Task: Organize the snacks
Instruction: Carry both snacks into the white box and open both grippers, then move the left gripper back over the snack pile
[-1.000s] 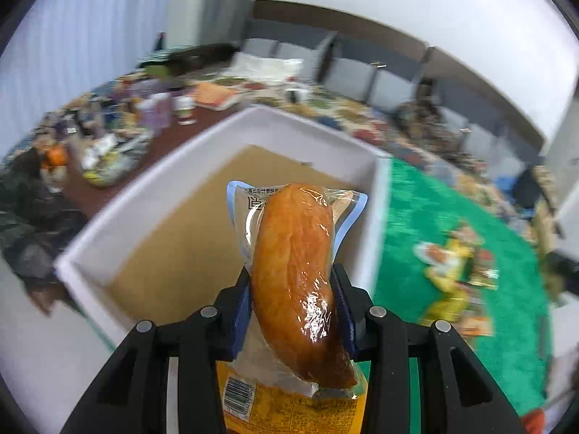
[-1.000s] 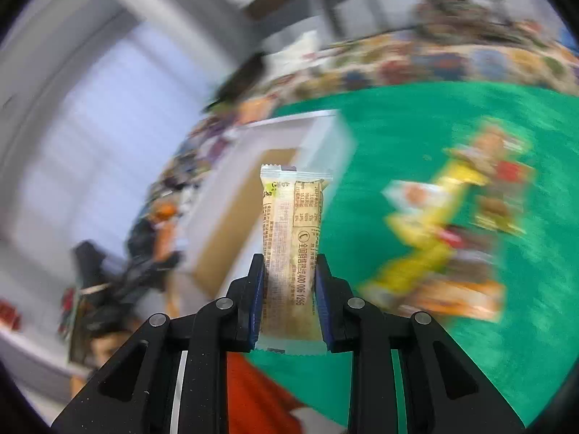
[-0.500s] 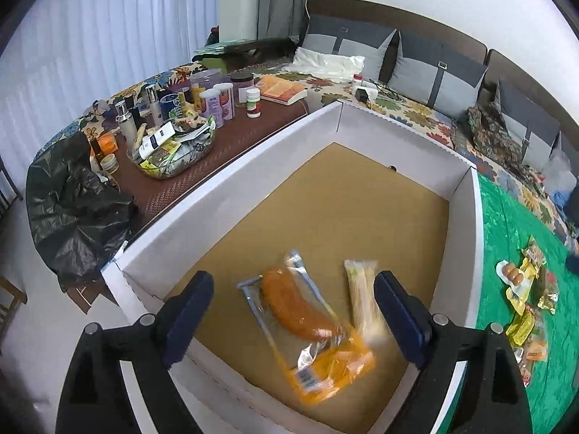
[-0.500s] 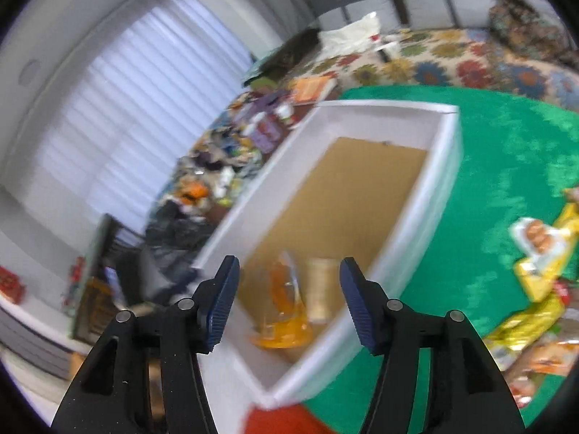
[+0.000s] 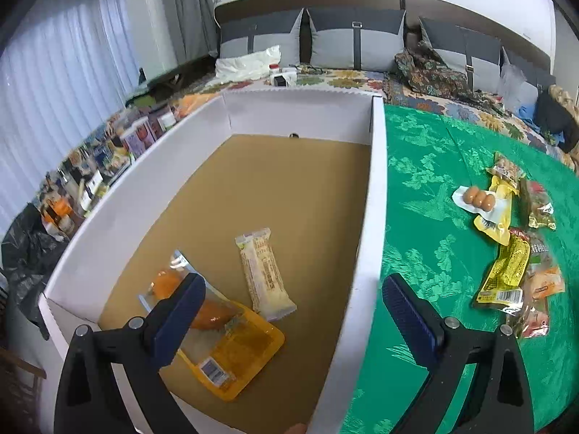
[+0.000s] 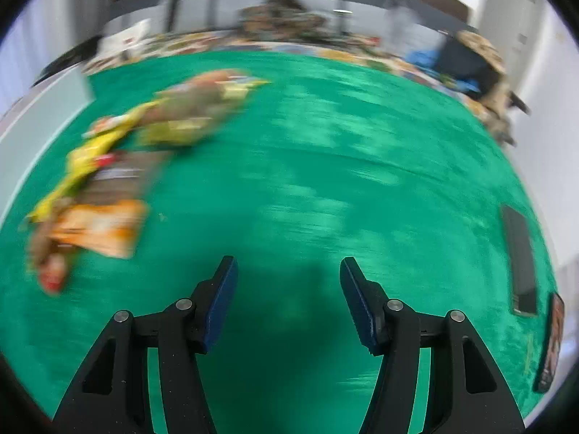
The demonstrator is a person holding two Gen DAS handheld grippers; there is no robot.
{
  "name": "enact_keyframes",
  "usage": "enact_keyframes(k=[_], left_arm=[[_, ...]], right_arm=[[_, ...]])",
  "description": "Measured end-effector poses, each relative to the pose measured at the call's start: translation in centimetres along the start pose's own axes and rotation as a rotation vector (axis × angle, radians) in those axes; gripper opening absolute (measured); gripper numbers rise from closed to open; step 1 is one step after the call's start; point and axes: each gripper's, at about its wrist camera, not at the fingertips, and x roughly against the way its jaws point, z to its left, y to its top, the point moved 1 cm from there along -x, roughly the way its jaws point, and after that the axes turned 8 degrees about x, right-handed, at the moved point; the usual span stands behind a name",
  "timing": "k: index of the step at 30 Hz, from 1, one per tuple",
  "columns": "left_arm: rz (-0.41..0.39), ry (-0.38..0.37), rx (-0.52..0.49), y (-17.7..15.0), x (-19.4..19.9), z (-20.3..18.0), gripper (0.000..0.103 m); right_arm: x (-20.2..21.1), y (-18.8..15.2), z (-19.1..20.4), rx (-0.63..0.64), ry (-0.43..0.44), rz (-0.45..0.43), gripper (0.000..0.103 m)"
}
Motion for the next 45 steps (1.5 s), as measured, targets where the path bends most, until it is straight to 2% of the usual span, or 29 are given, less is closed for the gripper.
enact_keyframes(k=[2, 5, 8, 10, 11, 13, 15, 18, 20, 22, 25, 29, 31, 37, 45], left_arm=[[0.016, -0.017, 0.033, -0.1, 0.3, -0.3, 0.098], [0.045, -0.045, 0.073, -0.4, 0.4, -0.7, 0.098], [0.032, 0.008, 0.067, -0.6, 0.9, -1.1, 0.098], [-0.021, 0.069, 0.075, -0.6, 2.0, -1.2, 0.098], [-0.086, 0.104, 0.078, -0.4, 3.4, -1.5, 0.098], [-0.187, 0.117, 0.069, -0.2, 5.8, -2.6, 0.098], [-0.257, 0.095, 0.055, -0.2, 7.8, -3.9, 0.099], [-0.294, -0.019, 0.032, -0.4, 10.4, -6.8, 0.103], [-0.257, -0.119, 0.012, -1.1, 10.9, -9.4, 0.103], [-0.195, -0.186, -0.014, -1.9, 10.4, -11.4, 0.103], [-0.09, -0.242, -0.078, -4.3, 8.3, -15.1, 0.103], [0.047, -0.244, -0.173, -7.7, 4.7, -18.6, 0.103], [0.091, -0.229, -0.208, -9.4, 3.6, -19.9, 0.103], [0.165, -0.222, -0.25, -12.3, 1.8, -20.6, 0.103], [0.196, -0.228, -0.256, -12.6, 1.2, -20.3, 0.103]], right_arm=[[-0.6, -0.6, -2.8, -0.038, -0.032, 0.003, 0.062], [-2.1, -0.8, -4.6, -0.071, -0.044, 0.005, 0.062], [-2.5, -1.1, -4.8, -0.099, -0.033, -0.032, 0.064], [-2.8, -1.0, -4.8, -0.117, -0.033, -0.04, 0.068], [-3.0, -1.0, -5.0, -0.138, -0.026, -0.036, 0.072], [-3.2, -1.1, -5.5, -0.174, -0.004, -0.034, 0.077], [-3.3, -1.2, -5.2, -0.169, 0.002, -0.032, 0.08], [-3.1, -1.3, -4.8, -0.156, -0.007, -0.028, 0.082], [-3.1, -1.4, -4.8, -0.157, -0.006, -0.028, 0.082], [-3.1, -1.4, -4.9, -0.158, -0.006, -0.028, 0.082], [-3.1, -1.4, -4.9, -0.158, -0.006, -0.028, 0.082], [-3.1, -1.4, -4.9, -0.158, -0.005, -0.028, 0.082], [-3.1, -1.4, -4.9, -0.157, -0.006, -0.028, 0.082], [-3.1, -1.4, -4.9, -0.157, -0.003, -0.027, 0.082], [-3.1, -1.4, -4.9, -0.157, -0.003, -0.027, 0.083]])
